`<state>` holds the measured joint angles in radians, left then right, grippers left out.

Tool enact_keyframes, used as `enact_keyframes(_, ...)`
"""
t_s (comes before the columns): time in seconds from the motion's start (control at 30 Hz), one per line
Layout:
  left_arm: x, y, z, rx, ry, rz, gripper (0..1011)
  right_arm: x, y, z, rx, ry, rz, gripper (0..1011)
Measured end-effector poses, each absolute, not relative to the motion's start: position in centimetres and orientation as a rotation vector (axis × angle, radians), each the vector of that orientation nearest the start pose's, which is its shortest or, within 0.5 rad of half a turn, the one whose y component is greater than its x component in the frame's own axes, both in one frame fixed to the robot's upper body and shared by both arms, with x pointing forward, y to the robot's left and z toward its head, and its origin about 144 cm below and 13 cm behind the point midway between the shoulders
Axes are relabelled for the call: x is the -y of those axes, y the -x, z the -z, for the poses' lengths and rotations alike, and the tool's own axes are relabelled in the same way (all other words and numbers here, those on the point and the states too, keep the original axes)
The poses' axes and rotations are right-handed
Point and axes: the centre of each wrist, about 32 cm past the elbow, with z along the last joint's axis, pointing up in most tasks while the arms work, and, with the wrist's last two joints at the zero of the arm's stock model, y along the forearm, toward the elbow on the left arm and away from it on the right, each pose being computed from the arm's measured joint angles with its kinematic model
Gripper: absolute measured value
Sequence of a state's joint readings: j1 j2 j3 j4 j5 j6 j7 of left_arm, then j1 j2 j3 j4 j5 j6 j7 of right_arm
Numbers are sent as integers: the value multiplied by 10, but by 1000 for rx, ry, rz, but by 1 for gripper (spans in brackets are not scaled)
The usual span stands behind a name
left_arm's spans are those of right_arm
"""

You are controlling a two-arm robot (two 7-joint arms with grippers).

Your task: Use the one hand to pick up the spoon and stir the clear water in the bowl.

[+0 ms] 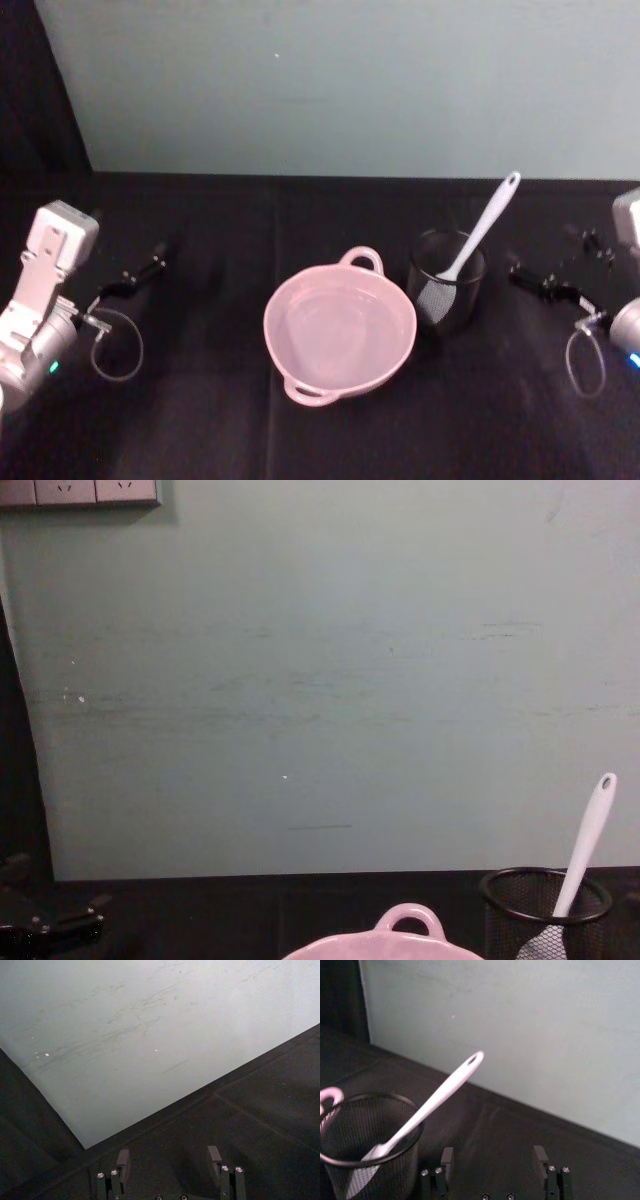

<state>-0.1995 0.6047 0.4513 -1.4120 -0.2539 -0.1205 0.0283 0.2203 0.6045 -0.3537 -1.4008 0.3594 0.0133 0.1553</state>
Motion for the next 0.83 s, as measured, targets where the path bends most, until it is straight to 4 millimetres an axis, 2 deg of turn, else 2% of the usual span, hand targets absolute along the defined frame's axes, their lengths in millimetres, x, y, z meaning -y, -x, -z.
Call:
enact_keyframes(0.17,-310,-489,-1140,285,-305,-1248,1005,335,-507,-1155,83,330,1183,1002)
enact_keyframes(0.83,-310,-489,-1140,285,-304,-1248,1005,336,-506,-1157,88,325,1184,1003)
